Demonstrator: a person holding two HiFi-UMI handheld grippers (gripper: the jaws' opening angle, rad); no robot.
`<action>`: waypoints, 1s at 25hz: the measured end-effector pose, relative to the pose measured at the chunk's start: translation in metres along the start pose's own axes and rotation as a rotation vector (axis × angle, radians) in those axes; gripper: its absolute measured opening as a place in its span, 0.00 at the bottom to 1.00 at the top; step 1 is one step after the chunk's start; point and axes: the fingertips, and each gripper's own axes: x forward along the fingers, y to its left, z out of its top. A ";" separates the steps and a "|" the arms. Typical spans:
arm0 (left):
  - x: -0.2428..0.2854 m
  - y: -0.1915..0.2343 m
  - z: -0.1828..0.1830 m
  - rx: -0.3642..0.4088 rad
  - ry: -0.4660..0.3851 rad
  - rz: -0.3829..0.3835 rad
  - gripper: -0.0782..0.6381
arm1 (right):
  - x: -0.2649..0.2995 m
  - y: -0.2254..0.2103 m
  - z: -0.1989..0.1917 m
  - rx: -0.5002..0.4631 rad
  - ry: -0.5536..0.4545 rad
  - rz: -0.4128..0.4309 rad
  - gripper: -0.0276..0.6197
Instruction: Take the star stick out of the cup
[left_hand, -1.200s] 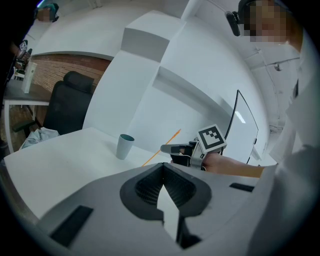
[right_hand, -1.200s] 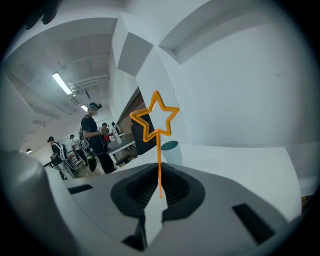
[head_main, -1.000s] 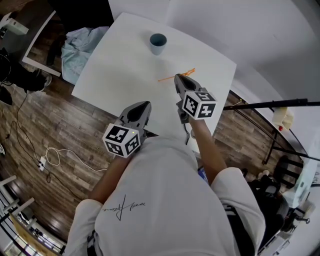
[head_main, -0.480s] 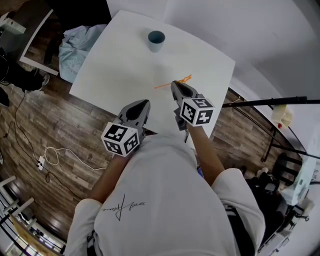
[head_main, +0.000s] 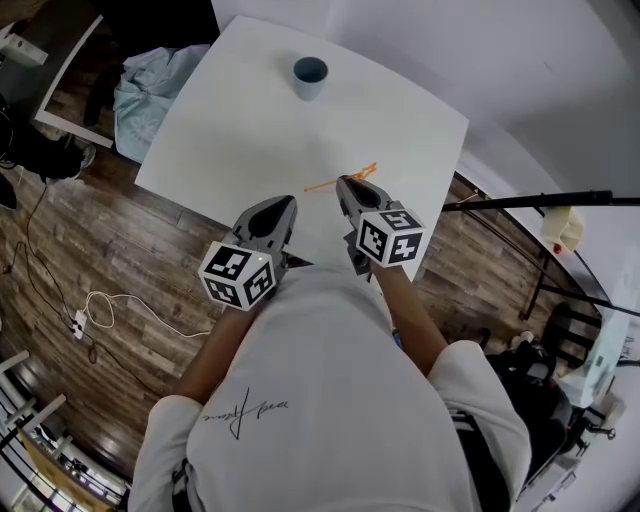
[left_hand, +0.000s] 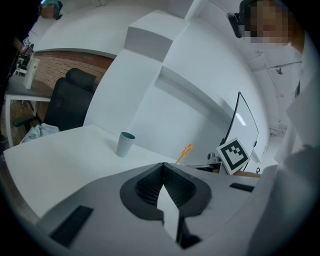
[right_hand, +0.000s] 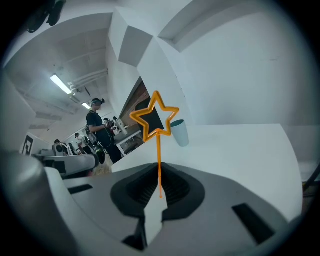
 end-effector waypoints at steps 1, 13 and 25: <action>0.000 0.001 0.000 -0.001 -0.001 0.001 0.12 | -0.001 0.002 -0.002 -0.001 0.003 0.001 0.08; -0.002 0.007 -0.002 -0.018 0.000 0.026 0.12 | -0.008 0.023 -0.010 -0.030 0.036 0.054 0.08; -0.001 0.007 -0.004 -0.023 0.007 0.019 0.12 | -0.018 0.028 -0.007 -0.061 0.042 0.092 0.08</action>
